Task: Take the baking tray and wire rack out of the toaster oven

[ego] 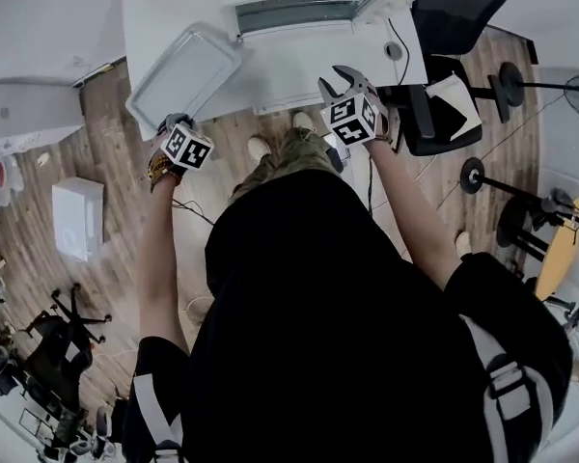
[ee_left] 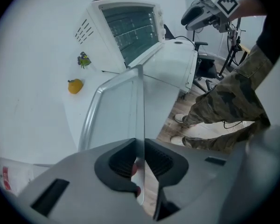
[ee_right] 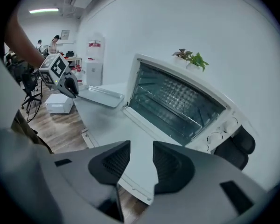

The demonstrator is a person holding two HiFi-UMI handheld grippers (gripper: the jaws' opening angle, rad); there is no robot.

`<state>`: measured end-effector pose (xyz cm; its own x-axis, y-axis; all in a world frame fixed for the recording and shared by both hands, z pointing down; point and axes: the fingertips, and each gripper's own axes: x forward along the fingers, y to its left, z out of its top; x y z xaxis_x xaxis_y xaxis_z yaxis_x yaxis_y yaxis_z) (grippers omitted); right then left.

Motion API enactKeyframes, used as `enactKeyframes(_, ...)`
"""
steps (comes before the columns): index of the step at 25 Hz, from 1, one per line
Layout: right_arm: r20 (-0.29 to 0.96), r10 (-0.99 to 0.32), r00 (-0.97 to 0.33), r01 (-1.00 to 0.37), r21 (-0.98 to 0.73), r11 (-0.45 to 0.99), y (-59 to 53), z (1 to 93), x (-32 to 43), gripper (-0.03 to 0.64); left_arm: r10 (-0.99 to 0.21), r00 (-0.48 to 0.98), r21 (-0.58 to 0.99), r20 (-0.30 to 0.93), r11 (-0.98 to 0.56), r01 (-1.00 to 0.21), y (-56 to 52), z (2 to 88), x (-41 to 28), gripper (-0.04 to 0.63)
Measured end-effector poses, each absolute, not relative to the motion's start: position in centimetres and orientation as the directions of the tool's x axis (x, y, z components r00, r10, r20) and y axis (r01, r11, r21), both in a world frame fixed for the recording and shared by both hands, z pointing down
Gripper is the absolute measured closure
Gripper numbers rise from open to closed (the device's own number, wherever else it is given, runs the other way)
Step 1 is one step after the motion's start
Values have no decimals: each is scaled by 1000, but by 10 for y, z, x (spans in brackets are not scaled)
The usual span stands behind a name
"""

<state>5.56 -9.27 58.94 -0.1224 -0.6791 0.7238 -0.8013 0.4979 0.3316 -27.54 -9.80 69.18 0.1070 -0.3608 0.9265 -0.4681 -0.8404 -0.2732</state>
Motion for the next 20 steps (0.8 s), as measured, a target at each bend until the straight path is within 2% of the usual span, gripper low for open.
enactKeyframes(11, 722, -680, -124, -825, 306, 475, -81, 599, 41, 459, -252, 127, -155, 959, -846, -510, -97, 726, -265, 523)
enactKeyframes(20, 736, -660, -152, -732, 365, 576, -72, 589, 27, 459, -258, 161, -128, 953, -822, -555, -102, 728, -261, 509)
